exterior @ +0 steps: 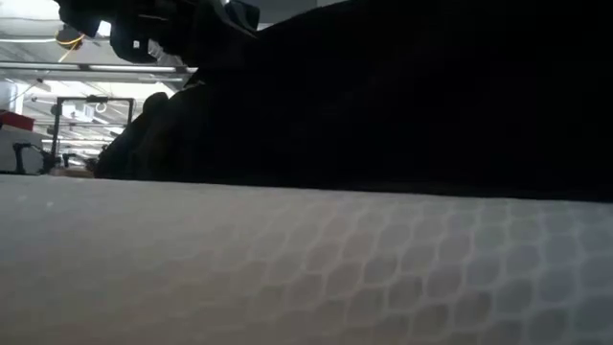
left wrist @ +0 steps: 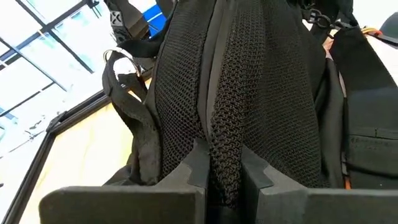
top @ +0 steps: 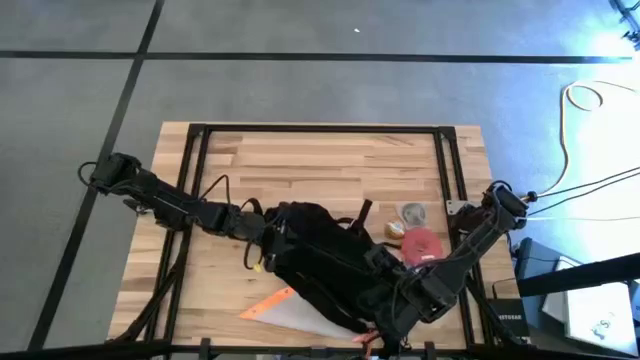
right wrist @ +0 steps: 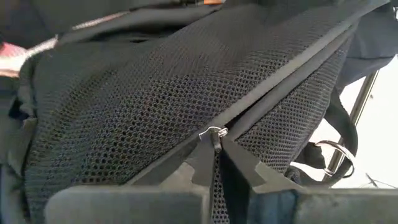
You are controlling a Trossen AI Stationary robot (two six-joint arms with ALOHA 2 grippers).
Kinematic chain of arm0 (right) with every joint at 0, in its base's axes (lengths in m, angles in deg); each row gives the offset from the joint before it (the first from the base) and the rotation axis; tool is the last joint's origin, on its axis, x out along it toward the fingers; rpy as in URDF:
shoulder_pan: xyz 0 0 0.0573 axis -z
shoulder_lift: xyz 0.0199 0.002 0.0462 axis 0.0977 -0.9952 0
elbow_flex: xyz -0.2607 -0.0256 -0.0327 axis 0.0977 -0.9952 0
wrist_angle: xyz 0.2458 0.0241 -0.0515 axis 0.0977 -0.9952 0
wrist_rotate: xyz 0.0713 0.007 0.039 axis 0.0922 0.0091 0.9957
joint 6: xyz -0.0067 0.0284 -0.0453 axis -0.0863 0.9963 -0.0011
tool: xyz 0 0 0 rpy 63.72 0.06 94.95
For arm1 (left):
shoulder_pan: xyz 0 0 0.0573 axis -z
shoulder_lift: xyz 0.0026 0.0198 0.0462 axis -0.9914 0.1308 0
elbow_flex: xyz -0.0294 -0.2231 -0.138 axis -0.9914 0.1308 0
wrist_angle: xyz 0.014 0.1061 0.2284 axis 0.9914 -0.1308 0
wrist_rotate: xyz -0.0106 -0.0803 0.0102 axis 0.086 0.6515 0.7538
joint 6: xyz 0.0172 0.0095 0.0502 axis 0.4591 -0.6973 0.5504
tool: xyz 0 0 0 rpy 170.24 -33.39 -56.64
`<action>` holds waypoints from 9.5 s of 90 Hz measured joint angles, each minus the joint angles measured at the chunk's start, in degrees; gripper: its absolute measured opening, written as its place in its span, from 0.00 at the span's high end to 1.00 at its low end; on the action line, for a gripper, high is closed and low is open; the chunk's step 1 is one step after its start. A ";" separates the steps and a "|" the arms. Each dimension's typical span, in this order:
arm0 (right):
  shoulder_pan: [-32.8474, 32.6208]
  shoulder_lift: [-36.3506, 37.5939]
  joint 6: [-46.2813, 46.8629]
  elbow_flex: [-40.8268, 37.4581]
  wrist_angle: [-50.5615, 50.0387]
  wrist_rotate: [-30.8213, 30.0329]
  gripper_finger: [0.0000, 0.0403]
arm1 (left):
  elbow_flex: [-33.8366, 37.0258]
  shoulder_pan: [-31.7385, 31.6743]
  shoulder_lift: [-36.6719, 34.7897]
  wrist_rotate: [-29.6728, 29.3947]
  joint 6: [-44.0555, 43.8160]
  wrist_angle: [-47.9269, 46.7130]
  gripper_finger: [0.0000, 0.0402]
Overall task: Unpack backpack
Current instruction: Open the black bag, then remove the white charger cable from the black bag
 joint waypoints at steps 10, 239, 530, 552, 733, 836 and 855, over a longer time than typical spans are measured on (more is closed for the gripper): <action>-0.83 0.00 1.16 1.24 0.20 0.57 1.00 | -0.04 0.01 0.00 0.32 0.00 0.13 0.96; 4.11 -1.66 -22.38 1.67 -2.14 2.31 0.99 | 0.11 -0.84 -0.02 0.35 -0.31 -0.31 0.96; 16.98 0.48 -9.32 -9.04 25.34 12.80 0.61 | 0.15 1.31 1.42 -0.04 -0.26 1.22 0.96; 18.28 0.48 -9.14 -9.04 28.24 15.23 0.70 | 0.15 1.33 1.42 -0.52 0.65 1.34 0.96; 17.40 0.44 -6.72 -16.08 41.34 27.64 1.00 | -2.65 5.99 -3.39 -2.32 6.08 4.07 0.18; 16.33 0.39 -18.19 -16.06 45.01 20.65 1.00 | -14.56 1.19 17.07 -2.75 1.20 13.18 0.17; 16.33 0.39 -21.32 -16.06 46.76 18.70 1.00 | -14.91 -0.32 17.07 -0.27 -3.10 10.74 0.20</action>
